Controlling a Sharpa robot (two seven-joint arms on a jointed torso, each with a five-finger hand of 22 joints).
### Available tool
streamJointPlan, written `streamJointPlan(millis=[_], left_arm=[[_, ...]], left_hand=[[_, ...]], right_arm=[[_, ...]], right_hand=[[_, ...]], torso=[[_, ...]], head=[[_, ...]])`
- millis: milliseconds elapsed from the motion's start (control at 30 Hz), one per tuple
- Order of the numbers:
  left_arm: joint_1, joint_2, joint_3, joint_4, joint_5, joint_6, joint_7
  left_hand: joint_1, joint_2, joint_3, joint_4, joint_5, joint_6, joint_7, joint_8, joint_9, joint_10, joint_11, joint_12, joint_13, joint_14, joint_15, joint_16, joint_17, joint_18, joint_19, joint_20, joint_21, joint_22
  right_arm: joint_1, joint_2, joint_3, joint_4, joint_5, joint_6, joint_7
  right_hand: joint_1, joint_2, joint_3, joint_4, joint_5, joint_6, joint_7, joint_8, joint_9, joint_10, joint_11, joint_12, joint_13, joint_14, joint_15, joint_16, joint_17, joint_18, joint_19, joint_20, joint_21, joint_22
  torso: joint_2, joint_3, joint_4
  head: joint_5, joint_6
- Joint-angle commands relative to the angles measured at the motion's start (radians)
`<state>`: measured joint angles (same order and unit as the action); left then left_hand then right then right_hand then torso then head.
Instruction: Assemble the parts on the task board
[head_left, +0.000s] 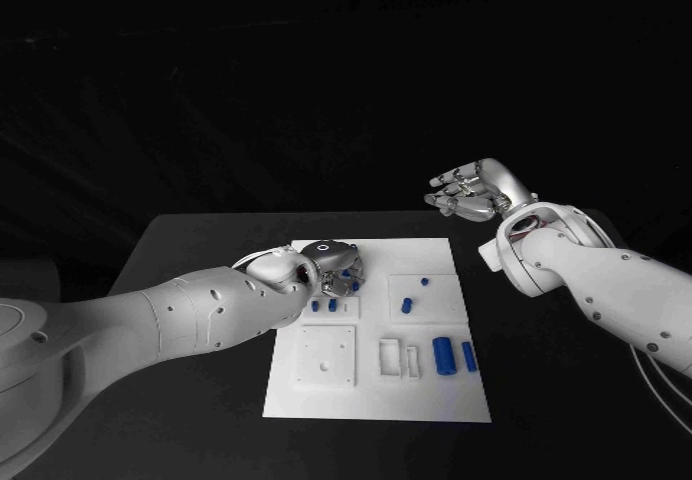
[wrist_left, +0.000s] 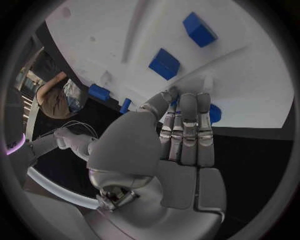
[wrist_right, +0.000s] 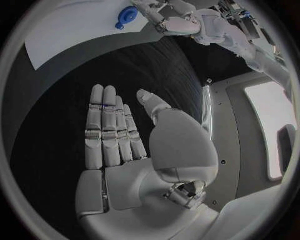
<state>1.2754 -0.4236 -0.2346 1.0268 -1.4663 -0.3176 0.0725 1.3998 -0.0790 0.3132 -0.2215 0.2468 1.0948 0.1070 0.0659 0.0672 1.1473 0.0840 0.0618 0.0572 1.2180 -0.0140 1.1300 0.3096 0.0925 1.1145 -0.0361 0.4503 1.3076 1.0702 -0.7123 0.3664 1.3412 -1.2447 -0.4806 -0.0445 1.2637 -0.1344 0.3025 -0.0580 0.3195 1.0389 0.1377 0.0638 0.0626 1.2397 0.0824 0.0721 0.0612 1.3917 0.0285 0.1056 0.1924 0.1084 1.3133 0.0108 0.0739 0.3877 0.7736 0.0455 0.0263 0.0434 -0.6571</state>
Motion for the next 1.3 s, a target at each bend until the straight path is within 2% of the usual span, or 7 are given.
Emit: streamJointPlan(millis=[33,333,533,567,733,1033,1300], left_arm=[[-0.004,0.005,0.000,-0.006,-0.010,0.018,0.003],[-0.009,0.011,0.000,-0.018,-0.009,0.047,-0.005],[-0.009,0.012,0.000,-0.015,-0.001,0.052,0.002],[-0.009,0.012,0.000,-0.014,0.001,0.051,0.004],[-0.010,0.010,0.000,-0.012,0.025,0.041,0.015],[-0.010,0.006,0.000,-0.013,0.046,0.035,0.019],[-0.010,0.005,0.000,-0.017,0.049,0.014,0.014]], left_hand=[[-0.009,0.002,0.007,0.001,-0.006,0.006,0.000,-0.003,-0.001,0.007,-0.002,-0.002,0.001,0.002,-0.005,0.006,-0.001,0.013,-0.007,-0.002,0.006,0.024],[-0.015,0.014,0.014,0.016,-0.011,0.021,0.005,-0.002,0.000,0.034,-0.006,-0.002,0.001,0.008,-0.005,0.031,0.002,0.015,-0.013,-0.002,0.030,0.022],[-0.031,0.026,-0.015,0.046,-0.111,0.045,-0.001,-0.002,0.000,0.065,-0.015,-0.002,0.001,0.025,-0.004,0.041,0.002,0.010,0.006,0.002,0.008,0.005],[-0.030,0.028,-0.027,0.055,-0.125,0.050,-0.004,-0.003,0.000,0.074,-0.018,-0.003,0.001,0.033,-0.006,0.044,0.002,0.007,0.019,0.000,-0.003,-0.004],[-0.028,0.041,-0.054,0.084,-0.158,0.070,-0.011,-0.002,0.001,0.098,-0.027,-0.001,0.002,0.047,-0.010,0.049,0.001,0.000,0.044,-0.004,-0.032,-0.020],[-0.015,0.042,-0.084,0.122,-0.162,0.076,-0.014,-0.003,0.000,0.102,-0.029,-0.002,0.002,0.060,-0.013,0.046,-0.002,-0.007,0.077,-0.009,-0.090,-0.027],[0.018,0.067,-0.064,0.099,-0.140,0.109,-0.015,-0.002,0.001,0.132,-0.040,-0.002,0.002,0.081,-0.024,0.051,0.002,-0.005,0.094,-0.020,-0.084,0.005]], right_arm=[[0.000,0.002,0.000,0.001,0.016,-0.015,0.026],[0.000,0.003,0.000,0.000,0.019,-0.017,0.027],[0.000,0.004,0.000,-0.001,0.020,-0.017,0.027],[0.000,0.004,0.000,-0.001,0.020,-0.017,0.027],[0.000,0.006,0.000,-0.003,0.020,-0.016,0.026],[0.000,0.008,0.000,-0.007,0.020,-0.016,0.024],[-0.001,0.011,0.000,-0.009,0.020,-0.016,0.024]], right_hand=[[0.006,-0.005,-0.006,0.001,0.004,-0.005,0.002,-0.002,0.000,-0.009,0.002,-0.003,-0.001,0.010,0.000,-0.005,-0.011,0.002,0.009,0.001,0.008,-0.042],[0.006,-0.005,-0.006,0.001,0.004,-0.005,0.002,-0.002,0.000,-0.009,0.002,-0.003,-0.001,0.010,0.000,-0.005,-0.011,0.002,0.009,0.001,0.008,-0.042],[0.006,-0.005,-0.006,0.001,0.004,-0.005,0.002,-0.002,0.000,-0.009,0.002,-0.003,-0.001,0.010,0.000,-0.005,-0.011,0.002,0.009,0.001,0.008,-0.042],[0.008,-0.005,-0.007,0.001,0.005,-0.005,0.002,-0.002,0.000,-0.009,0.002,-0.003,-0.001,0.010,0.000,-0.005,-0.018,0.001,0.009,0.000,0.033,-0.102],[0.010,-0.005,-0.006,0.000,0.008,-0.004,0.002,-0.002,0.000,-0.010,0.002,-0.004,-0.001,0.010,0.000,-0.005,-0.020,0.001,0.009,0.000,0.040,-0.119],[0.010,-0.005,-0.006,0.000,0.008,-0.004,0.002,-0.002,0.000,-0.010,0.002,-0.004,-0.001,0.010,0.000,-0.005,-0.020,0.001,0.009,0.000,0.040,-0.119],[0.011,-0.004,-0.003,-0.003,0.008,-0.005,0.003,-0.002,0.000,-0.011,0.002,-0.004,-0.001,0.009,0.001,-0.006,-0.021,0.001,0.006,0.000,0.046,-0.125]], torso=[[0.000,0.0001,0.0007],[-0.001,0.0000,-0.0002],[0.000,0.0000,0.0010],[0.000,-0.0001,0.0010],[-0.001,0.0005,-0.0001],[-0.001,-0.0005,0.0015],[-0.001,-0.0011,0.0003]], head=[[0.000,-0.001],[0.001,-0.002],[0.000,-0.002],[0.000,-0.002],[0.001,-0.002],[0.003,0.000],[0.003,0.002]])
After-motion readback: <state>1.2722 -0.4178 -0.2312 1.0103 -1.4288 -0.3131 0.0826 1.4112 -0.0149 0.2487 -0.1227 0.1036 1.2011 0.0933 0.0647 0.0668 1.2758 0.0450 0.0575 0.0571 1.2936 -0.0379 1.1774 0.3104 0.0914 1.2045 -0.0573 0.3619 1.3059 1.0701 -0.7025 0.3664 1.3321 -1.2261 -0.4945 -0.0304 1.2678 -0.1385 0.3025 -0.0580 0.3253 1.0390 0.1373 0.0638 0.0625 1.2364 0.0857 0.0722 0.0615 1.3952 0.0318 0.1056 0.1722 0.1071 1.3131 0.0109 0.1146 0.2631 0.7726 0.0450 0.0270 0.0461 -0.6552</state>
